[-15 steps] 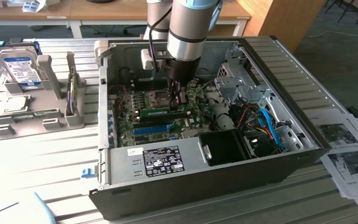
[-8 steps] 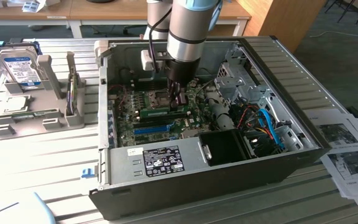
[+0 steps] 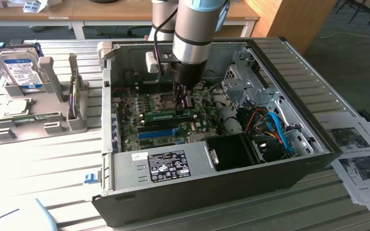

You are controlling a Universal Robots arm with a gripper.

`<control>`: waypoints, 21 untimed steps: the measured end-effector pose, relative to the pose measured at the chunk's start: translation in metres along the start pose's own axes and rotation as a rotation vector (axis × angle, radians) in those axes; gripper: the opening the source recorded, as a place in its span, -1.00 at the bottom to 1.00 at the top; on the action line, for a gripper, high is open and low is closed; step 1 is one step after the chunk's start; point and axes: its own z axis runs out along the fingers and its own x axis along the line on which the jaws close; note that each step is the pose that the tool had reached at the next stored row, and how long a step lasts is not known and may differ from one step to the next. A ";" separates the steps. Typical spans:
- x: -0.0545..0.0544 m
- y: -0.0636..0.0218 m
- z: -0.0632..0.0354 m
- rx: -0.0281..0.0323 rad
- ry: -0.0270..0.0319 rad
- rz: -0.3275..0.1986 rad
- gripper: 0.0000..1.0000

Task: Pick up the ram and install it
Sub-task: 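Insert the ram into the slot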

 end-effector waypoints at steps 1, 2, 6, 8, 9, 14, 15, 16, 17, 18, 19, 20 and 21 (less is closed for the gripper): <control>0.000 0.0000 0.0000 0.0000 0.0001 0.000 -0.78; 0.000 0.0000 -0.0001 0.0000 0.0001 0.000 -0.78; 0.000 0.0000 -0.0001 0.0000 0.0001 0.000 -0.78; 0.000 0.0000 0.0000 0.0000 0.0001 0.000 -0.78; -0.001 0.0000 -0.0001 0.0000 0.0002 0.000 -0.78; -0.001 0.0000 0.0007 0.0000 0.0001 0.000 -0.78; -0.001 0.0000 0.0009 0.0000 0.0001 0.000 -0.78; -0.001 -0.0001 0.0011 0.0000 0.0002 0.000 -0.78; -0.001 -0.0001 0.0014 0.0000 0.0001 0.000 -0.78; -0.001 -0.0001 0.0016 0.0000 0.0001 0.000 -0.78; -0.001 -0.0001 0.0019 0.0000 0.0001 0.000 -0.78; -0.001 -0.0001 0.0022 0.0000 0.0002 0.000 -0.78; -0.001 -0.0001 0.0025 0.0000 0.0002 0.000 -0.78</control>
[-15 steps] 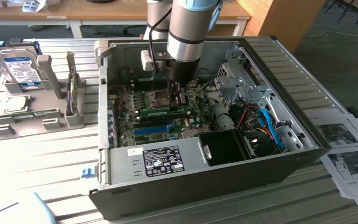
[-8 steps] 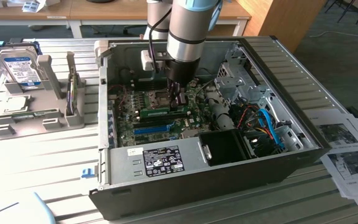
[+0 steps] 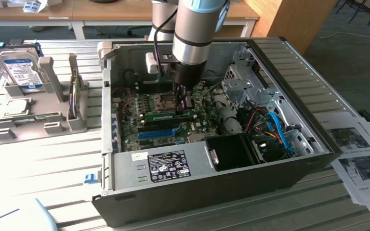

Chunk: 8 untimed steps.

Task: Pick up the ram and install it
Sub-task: 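Insert the ram into the slot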

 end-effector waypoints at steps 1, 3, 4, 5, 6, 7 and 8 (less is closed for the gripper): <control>0.000 0.0000 0.0003 0.0000 0.0001 0.000 -0.78; 0.000 0.0000 0.0010 0.0000 0.0000 0.000 -0.78; 0.000 -0.0001 0.0013 0.0000 0.0000 0.000 -0.78; 0.000 -0.0001 0.0015 0.0000 0.0001 0.000 -0.78; 0.000 -0.0001 0.0015 -0.0001 0.0002 0.000 -0.78; 0.000 -0.0001 0.0015 -0.0001 0.0002 0.000 -0.78; 0.000 -0.0001 0.0015 -0.0001 0.0002 0.000 -0.78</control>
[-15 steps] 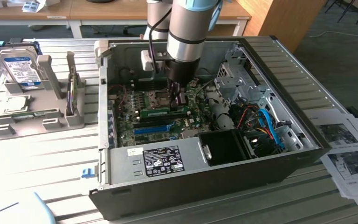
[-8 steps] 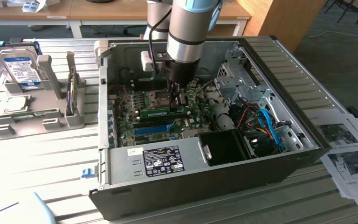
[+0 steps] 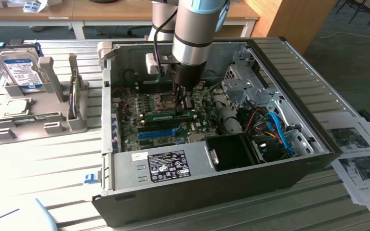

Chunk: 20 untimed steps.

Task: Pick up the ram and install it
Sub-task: 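Insert the ram into the slot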

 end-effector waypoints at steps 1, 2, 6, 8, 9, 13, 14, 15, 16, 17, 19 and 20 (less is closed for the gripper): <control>0.000 0.0000 0.0001 0.0002 -0.0002 0.000 -0.78; 0.000 0.0000 0.0001 0.0002 -0.0003 0.000 -0.78; 0.000 0.0000 -0.0004 0.0002 -0.0004 0.000 -0.78; 0.000 0.0000 -0.0012 0.0002 -0.0002 0.000 -0.78; 0.000 0.0001 -0.0016 0.0002 -0.0002 0.000 -0.78; 0.000 0.0001 -0.0027 0.0002 0.0002 0.000 -0.78; 0.000 0.0001 -0.0028 0.0002 0.0003 0.000 -0.78; 0.000 0.0001 -0.0028 0.0002 0.0003 0.000 -0.78; 0.000 0.0001 -0.0028 0.0002 0.0004 0.000 -0.78; 0.000 0.0001 -0.0028 0.0001 0.0004 0.000 -0.78; 0.000 0.0001 -0.0028 0.0002 0.0003 0.002 -0.78; 0.000 0.0001 -0.0028 0.0002 0.0003 0.002 -0.78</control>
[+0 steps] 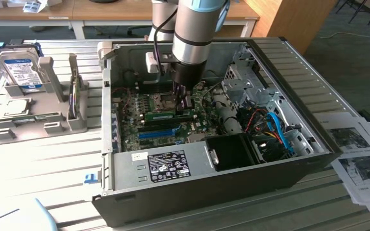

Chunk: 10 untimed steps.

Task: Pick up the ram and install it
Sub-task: 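Insert the ram into the slot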

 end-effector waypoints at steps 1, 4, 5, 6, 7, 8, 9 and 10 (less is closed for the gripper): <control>0.000 0.0000 0.0000 0.0000 -0.0001 0.000 -0.78; 0.000 0.0000 0.0000 -0.0001 0.0001 0.000 -0.78; 0.000 0.0000 0.0001 -0.0001 0.0002 0.000 -0.78; 0.000 0.0000 0.0002 -0.0001 0.0001 0.000 -0.78; 0.000 0.0000 0.0003 0.0000 0.0001 0.000 -0.78; 0.000 0.0000 0.0005 0.0000 0.0001 0.000 -0.78; 0.000 0.0000 0.0006 -0.0001 0.0001 0.000 -0.78; 0.000 0.0000 0.0008 0.0000 0.0000 0.000 -0.78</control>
